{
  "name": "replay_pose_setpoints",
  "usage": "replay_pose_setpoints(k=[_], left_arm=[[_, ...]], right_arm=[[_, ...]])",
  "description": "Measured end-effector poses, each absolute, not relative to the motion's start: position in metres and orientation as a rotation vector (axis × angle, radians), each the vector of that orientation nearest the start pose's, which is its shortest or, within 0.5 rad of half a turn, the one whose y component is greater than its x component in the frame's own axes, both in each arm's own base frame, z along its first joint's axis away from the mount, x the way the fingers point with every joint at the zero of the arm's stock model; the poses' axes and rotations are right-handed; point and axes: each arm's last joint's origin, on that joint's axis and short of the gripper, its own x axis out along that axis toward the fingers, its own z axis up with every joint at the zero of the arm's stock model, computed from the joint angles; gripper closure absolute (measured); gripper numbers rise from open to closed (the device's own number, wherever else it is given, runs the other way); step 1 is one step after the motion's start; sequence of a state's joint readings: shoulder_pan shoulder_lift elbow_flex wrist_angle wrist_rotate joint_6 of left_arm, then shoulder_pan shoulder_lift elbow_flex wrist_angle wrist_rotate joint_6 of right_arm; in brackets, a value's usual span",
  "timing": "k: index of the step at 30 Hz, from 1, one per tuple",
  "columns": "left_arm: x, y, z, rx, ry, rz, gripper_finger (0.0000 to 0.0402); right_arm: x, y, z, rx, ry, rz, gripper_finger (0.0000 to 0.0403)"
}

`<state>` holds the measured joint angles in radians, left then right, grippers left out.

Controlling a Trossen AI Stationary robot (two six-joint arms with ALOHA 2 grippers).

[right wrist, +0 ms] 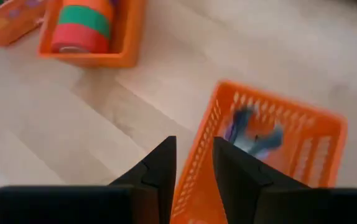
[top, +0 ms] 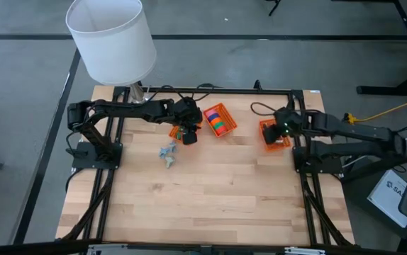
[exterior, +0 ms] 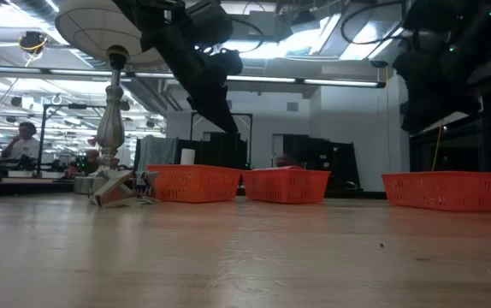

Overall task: Pick and place Stapler, Stapler remover, tape
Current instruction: Move right orange bin to the center of the table

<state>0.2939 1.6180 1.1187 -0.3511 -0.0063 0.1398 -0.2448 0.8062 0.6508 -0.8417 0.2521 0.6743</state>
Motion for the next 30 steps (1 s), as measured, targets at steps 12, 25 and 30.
replay_pose_setpoints(k=[12, 25, 30], left_arm=[[0.326, 0.098, 0.230, -0.029, 0.855, 0.238, 0.0295], [0.327, 0.093, 0.230, -0.013, 0.855, 0.218, 0.0299], [0.328, 0.090, 0.230, -0.002, 0.855, 0.209, 0.0299]], right_arm=[[0.144, -0.058, 0.207, 0.855, 1.033, -0.728, 0.0295], [0.152, -0.074, 0.184, 0.867, 1.196, -0.792, 0.0295], [0.157, -0.076, 0.173, 0.875, 1.264, -0.809, 0.0295]])
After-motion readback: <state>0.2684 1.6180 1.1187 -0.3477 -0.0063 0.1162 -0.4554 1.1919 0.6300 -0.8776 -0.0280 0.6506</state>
